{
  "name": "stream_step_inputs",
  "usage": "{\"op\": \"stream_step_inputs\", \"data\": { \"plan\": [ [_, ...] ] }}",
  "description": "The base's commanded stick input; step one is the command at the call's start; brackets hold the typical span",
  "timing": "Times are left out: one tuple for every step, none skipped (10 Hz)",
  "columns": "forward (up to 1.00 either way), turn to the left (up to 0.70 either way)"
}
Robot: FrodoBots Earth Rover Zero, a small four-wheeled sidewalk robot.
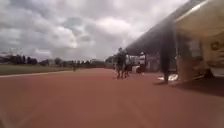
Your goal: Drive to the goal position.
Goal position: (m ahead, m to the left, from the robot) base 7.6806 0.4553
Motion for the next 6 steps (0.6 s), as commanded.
{"op": "stream_step_inputs", "data": {
  "plan": [
    [0.70,0.00],
    [0.70,0.00],
    [0.70,0.00],
    [0.70,0.00],
    [0.70,0.00],
    [0.70,0.00]
  ]
}}
